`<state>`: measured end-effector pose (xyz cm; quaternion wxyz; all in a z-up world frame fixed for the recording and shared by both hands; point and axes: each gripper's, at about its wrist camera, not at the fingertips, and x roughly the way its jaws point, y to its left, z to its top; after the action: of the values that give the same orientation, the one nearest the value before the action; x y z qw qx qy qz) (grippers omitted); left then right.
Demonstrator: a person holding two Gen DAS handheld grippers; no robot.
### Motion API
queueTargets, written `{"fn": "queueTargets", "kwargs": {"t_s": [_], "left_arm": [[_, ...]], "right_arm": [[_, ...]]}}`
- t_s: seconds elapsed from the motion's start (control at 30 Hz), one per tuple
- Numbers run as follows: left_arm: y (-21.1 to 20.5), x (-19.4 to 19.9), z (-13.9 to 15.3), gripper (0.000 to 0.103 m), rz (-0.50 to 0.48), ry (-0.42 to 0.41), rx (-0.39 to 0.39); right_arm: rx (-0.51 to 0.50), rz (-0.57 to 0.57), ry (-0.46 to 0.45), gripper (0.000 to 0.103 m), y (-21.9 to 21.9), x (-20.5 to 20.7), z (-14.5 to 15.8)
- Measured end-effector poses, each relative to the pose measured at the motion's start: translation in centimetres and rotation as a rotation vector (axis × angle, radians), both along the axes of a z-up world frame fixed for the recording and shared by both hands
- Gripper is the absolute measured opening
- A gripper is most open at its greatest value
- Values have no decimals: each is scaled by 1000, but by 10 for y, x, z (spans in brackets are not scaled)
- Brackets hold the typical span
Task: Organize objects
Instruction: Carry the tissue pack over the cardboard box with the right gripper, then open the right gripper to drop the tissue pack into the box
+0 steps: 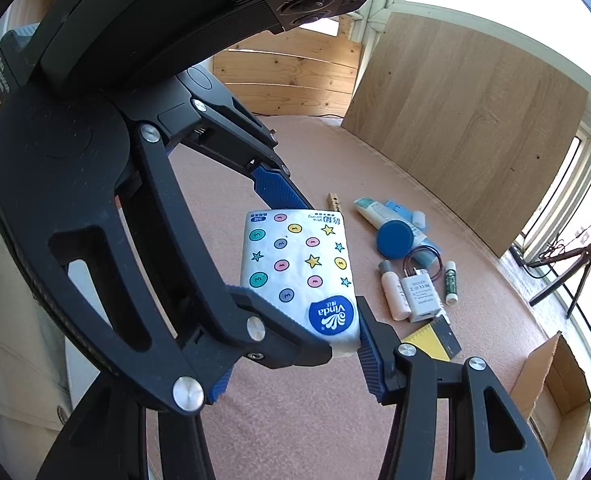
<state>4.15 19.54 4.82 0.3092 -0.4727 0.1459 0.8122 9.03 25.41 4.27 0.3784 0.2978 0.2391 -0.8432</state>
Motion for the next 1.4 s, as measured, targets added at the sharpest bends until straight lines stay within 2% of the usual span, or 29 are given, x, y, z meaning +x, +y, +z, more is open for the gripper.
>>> {"fn": "queueTargets", "kwargs": {"t_s": [0.27, 0.57, 0.83, 0.93, 1.0, 1.07, 1.17, 1.4], "left_arm": [[111, -22, 17, 75, -103, 32, -32], [238, -48, 21, 75, -231, 57, -51], [316, -65, 13, 75, -306, 72, -67], [324, -69, 11, 77, -299, 89, -70], [319, -70, 15, 80, -272, 139, -95], [312, -71, 24, 90, -256, 182, -92], [287, -78, 36, 93, -230, 199, -52], [218, -76, 53, 94, -174, 238, -24]], "right_arm": [[-32, -103, 39, 49, 88, -18, 14], [-47, -240, 56, 49, 194, -36, 17], [-76, -329, 55, 49, 256, -44, 9], [-108, -357, 44, 49, 268, -49, 4], [-115, -392, 17, 53, 273, -52, 0], [-105, -438, 20, 60, 276, -50, -4], [-95, -476, 31, 63, 274, -41, -3], [-55, -522, 53, 63, 243, -36, 6]]}}
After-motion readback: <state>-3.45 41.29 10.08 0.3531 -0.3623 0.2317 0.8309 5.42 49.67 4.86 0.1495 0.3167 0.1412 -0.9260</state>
